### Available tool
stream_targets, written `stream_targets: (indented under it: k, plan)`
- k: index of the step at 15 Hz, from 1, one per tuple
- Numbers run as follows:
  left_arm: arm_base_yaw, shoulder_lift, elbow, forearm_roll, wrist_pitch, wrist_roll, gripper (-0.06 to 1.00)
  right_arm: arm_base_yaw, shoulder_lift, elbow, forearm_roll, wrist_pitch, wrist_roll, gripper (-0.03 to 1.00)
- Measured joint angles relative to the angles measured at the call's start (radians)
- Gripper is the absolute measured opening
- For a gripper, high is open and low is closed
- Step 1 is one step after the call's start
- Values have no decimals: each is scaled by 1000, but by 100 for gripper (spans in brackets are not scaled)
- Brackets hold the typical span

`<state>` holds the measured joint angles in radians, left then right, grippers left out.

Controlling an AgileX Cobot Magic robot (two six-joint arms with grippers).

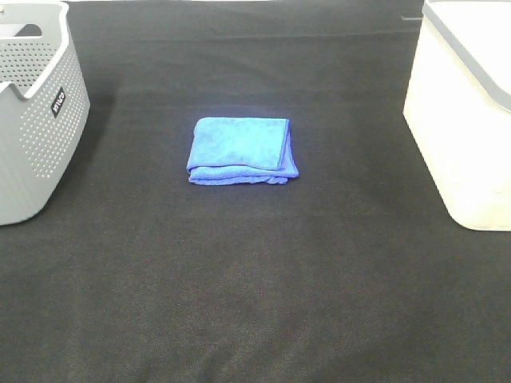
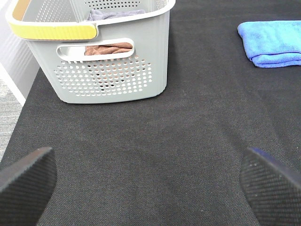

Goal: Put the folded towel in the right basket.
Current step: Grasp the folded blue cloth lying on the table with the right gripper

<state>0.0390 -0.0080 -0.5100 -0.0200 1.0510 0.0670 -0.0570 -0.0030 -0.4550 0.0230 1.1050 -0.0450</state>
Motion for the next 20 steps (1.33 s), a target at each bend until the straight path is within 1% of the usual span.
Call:
stream_targets:
  k: [20]
  plan:
    - [0, 0, 0, 0, 0, 0, 99, 0, 0, 0, 0, 0, 0, 96]
